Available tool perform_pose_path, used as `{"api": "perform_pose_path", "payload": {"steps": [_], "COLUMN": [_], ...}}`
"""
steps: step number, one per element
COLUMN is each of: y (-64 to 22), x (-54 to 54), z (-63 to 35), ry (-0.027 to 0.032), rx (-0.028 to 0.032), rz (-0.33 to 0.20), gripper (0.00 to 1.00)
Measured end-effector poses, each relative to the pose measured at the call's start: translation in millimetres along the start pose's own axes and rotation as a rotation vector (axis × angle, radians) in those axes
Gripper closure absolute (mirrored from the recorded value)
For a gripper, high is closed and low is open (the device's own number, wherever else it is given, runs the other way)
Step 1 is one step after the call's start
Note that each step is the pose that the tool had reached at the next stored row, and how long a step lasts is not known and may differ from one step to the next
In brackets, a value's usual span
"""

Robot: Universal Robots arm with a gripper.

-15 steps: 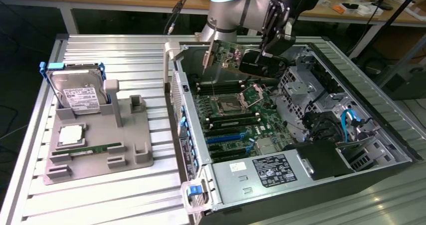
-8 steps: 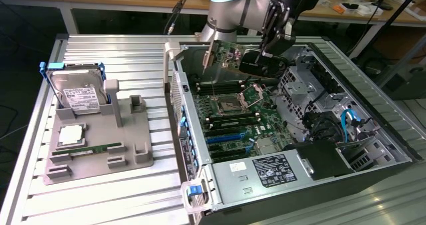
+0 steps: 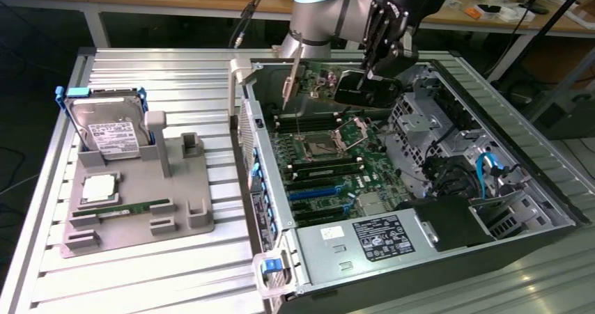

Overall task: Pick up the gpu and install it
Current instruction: 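Insert the gpu into the slot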

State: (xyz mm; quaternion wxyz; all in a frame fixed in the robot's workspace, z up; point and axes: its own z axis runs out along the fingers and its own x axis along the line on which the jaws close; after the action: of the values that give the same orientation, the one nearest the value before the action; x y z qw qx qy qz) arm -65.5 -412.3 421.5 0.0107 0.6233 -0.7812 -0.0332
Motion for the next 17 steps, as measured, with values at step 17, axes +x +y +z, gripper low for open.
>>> {"api": "perform_pose_path", "payload": {"steps": [17], "y": [-0.3], "x": [0.0], "z": [1.0], "ry": [0.0168], "rx": [-0.0060], "rz": [-0.257], "gripper": [0.73]}}
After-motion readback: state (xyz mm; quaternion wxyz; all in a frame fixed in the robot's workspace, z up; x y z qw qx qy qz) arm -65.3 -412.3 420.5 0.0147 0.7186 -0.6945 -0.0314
